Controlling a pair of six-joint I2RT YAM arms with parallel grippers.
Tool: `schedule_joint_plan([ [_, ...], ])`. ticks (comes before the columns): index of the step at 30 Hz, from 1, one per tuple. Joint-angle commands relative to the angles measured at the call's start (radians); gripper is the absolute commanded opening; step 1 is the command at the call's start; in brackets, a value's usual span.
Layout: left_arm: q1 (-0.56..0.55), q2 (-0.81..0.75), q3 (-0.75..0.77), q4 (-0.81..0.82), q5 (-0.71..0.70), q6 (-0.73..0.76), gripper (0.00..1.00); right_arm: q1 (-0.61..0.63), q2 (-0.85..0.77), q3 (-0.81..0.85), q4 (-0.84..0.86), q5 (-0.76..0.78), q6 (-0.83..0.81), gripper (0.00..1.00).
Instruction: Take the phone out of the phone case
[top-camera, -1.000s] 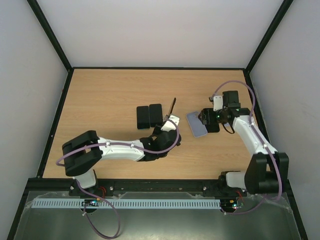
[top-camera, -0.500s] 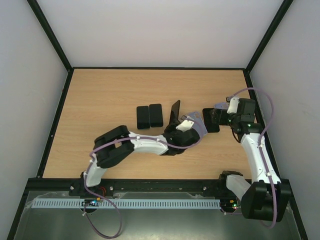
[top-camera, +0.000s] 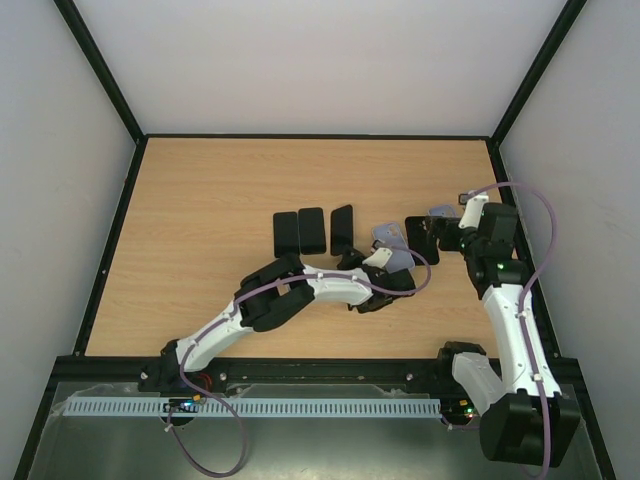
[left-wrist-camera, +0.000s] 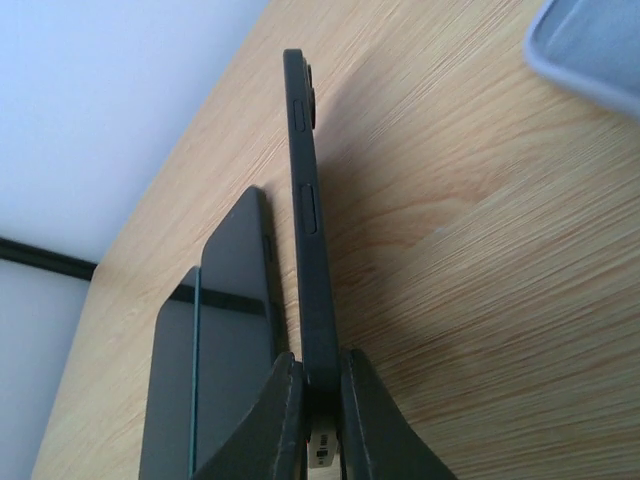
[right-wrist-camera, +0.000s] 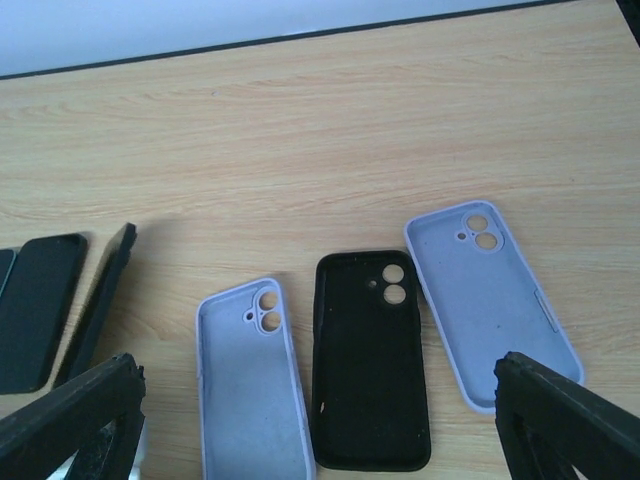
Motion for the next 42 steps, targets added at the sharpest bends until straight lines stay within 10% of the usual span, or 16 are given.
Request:
schedule_joint_plan([
  [1, 0.025, 0.054, 0.023, -0.196, 0.059, -0.156, 0.03, -0.006, -0.002, -0.013, 0.033, 0.025, 0.000, 0.93],
  [12, 0.024, -0.325, -0.225, 0.089, 0.410, -0.053, 0.65, -0.004, -0.015, -0.006, 0.000, -0.116, -0.131, 0.98],
  [19, 0.029, -0.805, -0.436, 0.097, 0.624, 0.025, 0.79, 0.048, 0.173, 0.080, -0.166, -0.170, -0.309, 0.62],
  [28, 0.283, -1.189, -0.707, 0.392, 0.755, 0.194, 0.84, 0.205, 0.339, 0.021, -0.082, 0.067, -0.423, 0.03],
  [33, 0.486, -1.261, -0.770, 0.431, 0.975, 0.149, 0.81, 0.264, 0.438, 0.035, -0.065, 0.115, -0.405, 0.02],
  [42, 0.531, -1.333, -0.777, 0.421, 0.981, 0.151, 0.80, 0.424, 0.608, 0.035, -0.024, 0.277, -0.349, 0.02],
])
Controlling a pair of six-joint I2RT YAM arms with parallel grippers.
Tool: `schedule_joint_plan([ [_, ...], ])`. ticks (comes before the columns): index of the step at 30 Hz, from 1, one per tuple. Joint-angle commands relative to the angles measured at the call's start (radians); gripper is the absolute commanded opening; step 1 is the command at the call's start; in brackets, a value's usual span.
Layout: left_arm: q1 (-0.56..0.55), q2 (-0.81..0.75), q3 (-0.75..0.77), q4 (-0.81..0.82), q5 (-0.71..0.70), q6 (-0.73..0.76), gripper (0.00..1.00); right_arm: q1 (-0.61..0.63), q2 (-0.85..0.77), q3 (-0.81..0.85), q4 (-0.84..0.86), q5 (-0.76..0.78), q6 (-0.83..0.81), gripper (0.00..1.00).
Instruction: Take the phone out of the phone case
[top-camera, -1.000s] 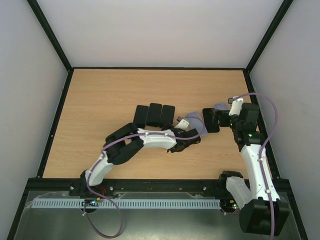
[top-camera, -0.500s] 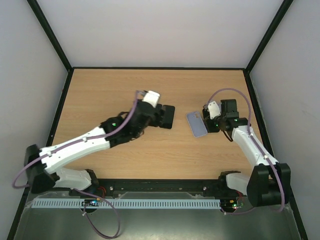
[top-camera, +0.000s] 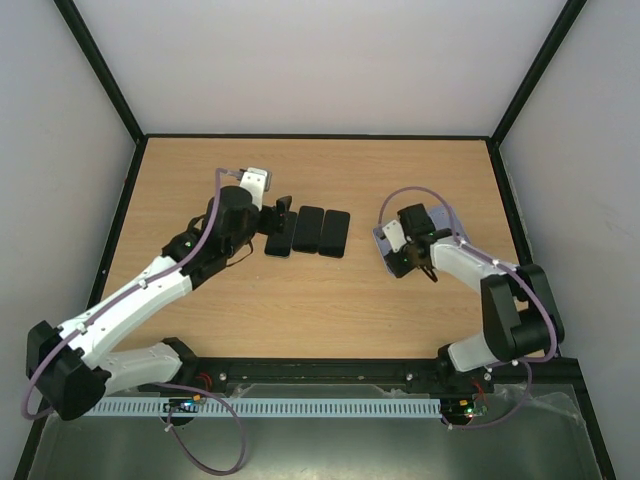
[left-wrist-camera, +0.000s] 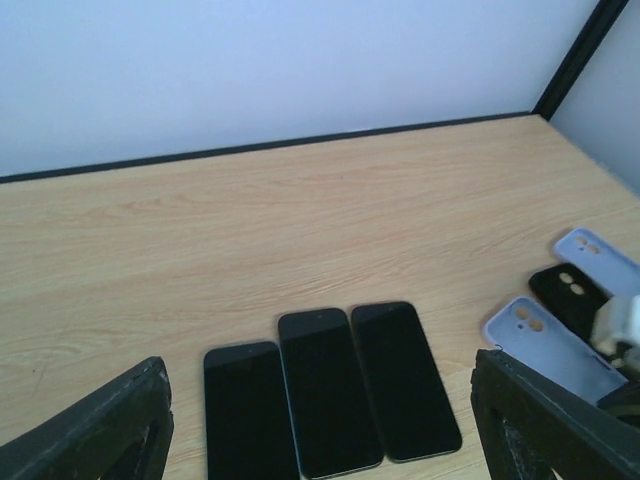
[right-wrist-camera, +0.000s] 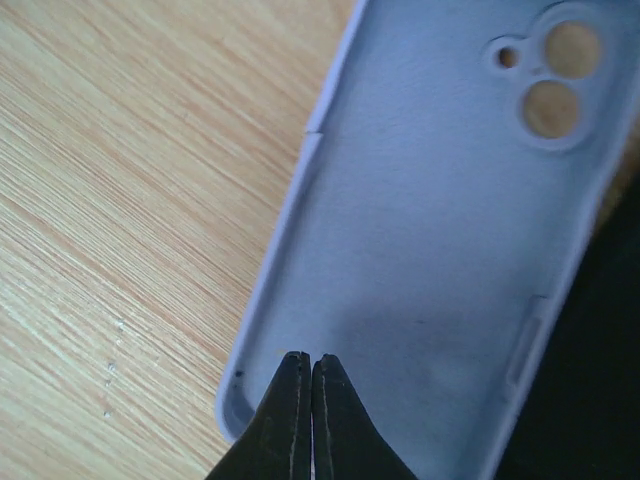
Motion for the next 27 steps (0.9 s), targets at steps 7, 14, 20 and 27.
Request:
schedule_joint_plan([
  [7, 0.035, -0.073, -0.009, 0.044, 0.062, 0.000, 0.80, 0.102, 0.085, 0.016, -0.012, 0.064, 0.030, 0.02],
  [14, 0.071, -0.073, -0.019, 0.053, 0.081, -0.009, 0.80, 0.119, 0.026, 0.046, -0.055, -0.123, 0.005, 0.02],
  [20, 0.082, -0.064, -0.020, 0.049, 0.055, 0.014, 0.80, 0.089, -0.056, 0.047, -0.031, -0.056, 0.023, 0.02],
  [27, 0.083, -0.064, -0.047, 0.064, -0.007, 0.035, 0.83, -0.083, -0.329, 0.078, 0.029, -0.152, 0.187, 0.34],
])
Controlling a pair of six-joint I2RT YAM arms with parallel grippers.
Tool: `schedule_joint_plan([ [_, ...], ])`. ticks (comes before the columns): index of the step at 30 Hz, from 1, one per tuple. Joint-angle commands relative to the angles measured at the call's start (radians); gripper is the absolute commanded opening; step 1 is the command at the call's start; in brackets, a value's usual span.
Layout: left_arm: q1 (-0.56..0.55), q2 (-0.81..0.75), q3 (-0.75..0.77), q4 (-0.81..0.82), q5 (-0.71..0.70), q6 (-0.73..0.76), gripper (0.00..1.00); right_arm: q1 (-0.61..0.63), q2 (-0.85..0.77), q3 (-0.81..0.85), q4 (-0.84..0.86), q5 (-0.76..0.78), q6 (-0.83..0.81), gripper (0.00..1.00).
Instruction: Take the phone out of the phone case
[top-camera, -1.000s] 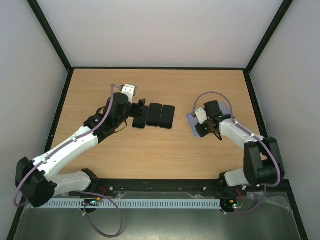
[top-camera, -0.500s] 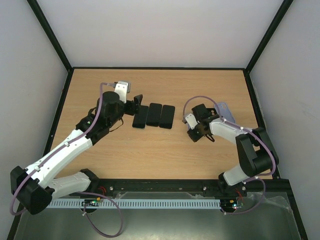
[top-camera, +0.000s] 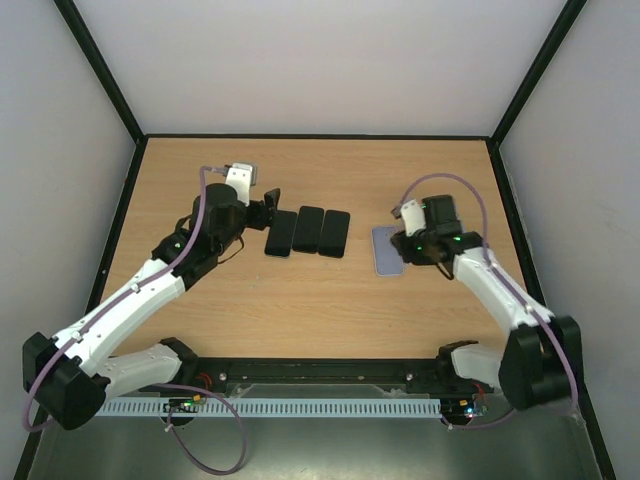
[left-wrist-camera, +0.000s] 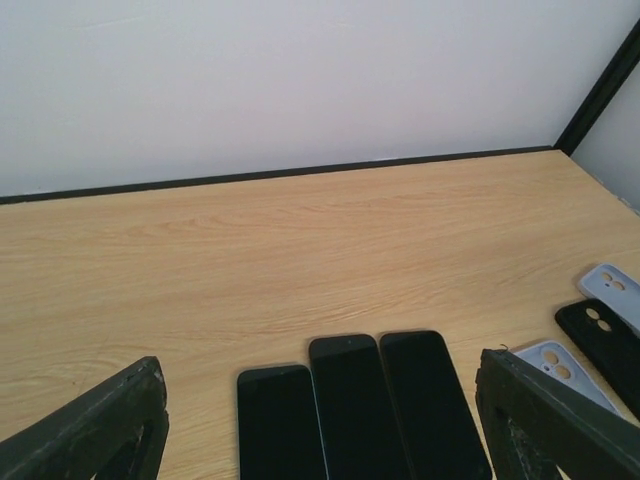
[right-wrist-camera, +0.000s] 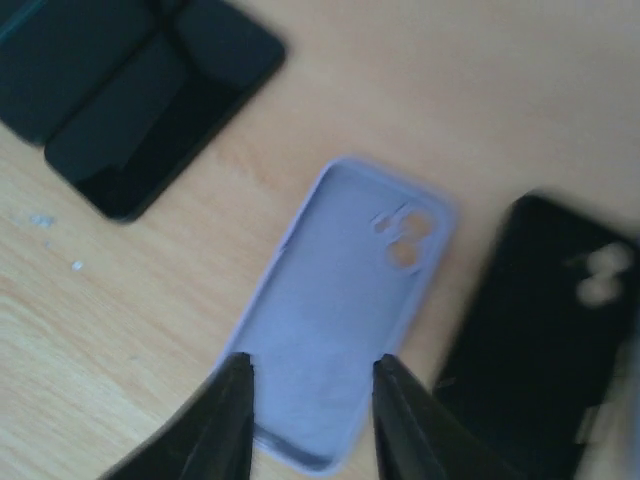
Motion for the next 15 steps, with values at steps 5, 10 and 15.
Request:
schedule_joint_plan([
  [5, 0.003, 0.020, 0.007, -0.038, 0.001, -0.008, 0.86, -0.090, -0.348, 0.049, 0.101, -0.023, 0.206, 0.70],
  [10, 0.002, 0.012, 0.062, -0.149, 0.005, 0.003, 0.92, -0.090, -0.473, -0.030, 0.232, 0.055, 0.333, 0.98],
  [15, 0.002, -0.101, -0.059, -0.036, -0.061, 0.094, 1.00, -0.090, -0.559, -0.183, 0.367, 0.245, 0.519, 0.98],
])
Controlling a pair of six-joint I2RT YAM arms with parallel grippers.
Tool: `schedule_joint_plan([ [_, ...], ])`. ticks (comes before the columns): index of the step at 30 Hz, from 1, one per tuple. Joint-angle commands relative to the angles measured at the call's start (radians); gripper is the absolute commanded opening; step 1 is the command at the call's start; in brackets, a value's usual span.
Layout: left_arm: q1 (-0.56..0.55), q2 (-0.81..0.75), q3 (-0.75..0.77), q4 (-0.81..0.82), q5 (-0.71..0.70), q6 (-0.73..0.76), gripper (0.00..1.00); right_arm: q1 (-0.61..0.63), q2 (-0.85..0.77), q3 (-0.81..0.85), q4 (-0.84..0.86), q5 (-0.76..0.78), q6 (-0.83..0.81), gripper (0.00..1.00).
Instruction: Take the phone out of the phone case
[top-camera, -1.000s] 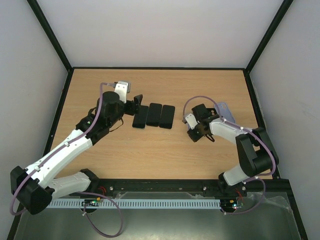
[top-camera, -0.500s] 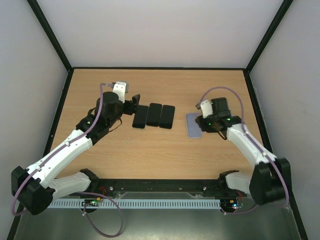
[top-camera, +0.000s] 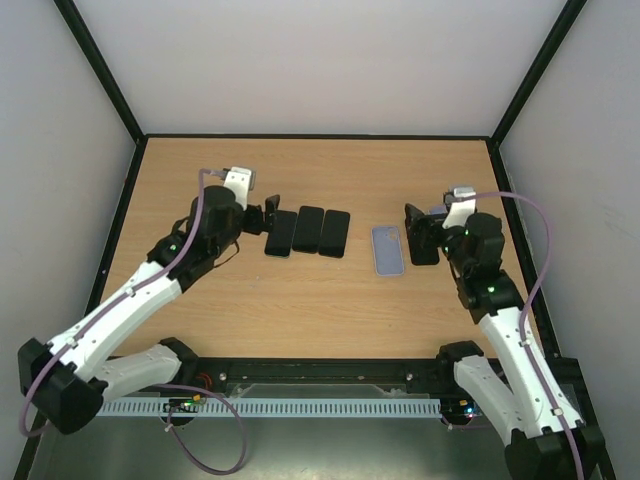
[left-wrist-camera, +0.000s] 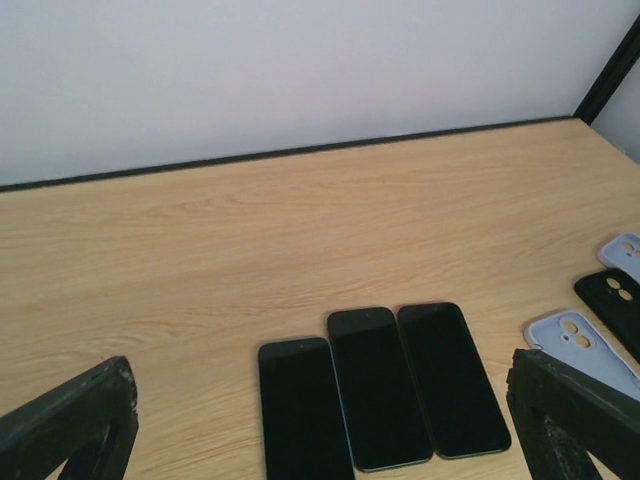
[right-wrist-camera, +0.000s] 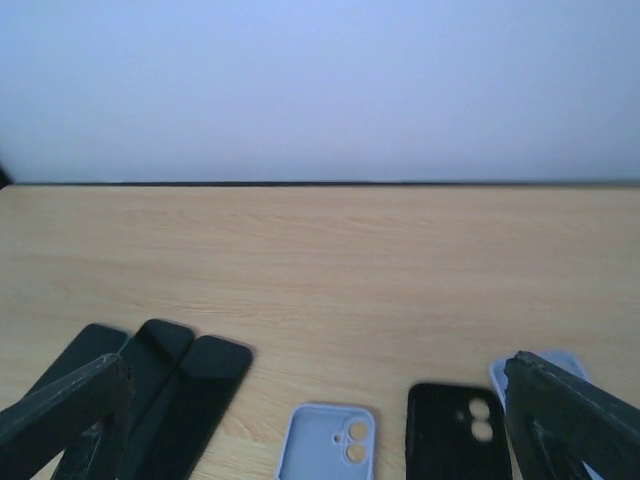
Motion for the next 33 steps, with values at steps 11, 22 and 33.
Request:
schedule_joint_plan([
  [11, 0.039, -0.181, -0.206, 0.137, -0.217, 0.104, 1.00, -0.003, -0.125, -0.120, 0.146, 0.213, 0.201, 0.98],
  [22, 0.040, -0.235, -0.217, 0.153, -0.313, 0.071, 1.00, -0.003, -0.141, -0.021, 0.111, 0.363, 0.213, 0.97],
  [33, 0.040, -0.253, -0.210, 0.142, -0.256, 0.072, 1.00, -0.003, -0.106, -0.062, 0.125, 0.268, 0.151, 0.97],
])
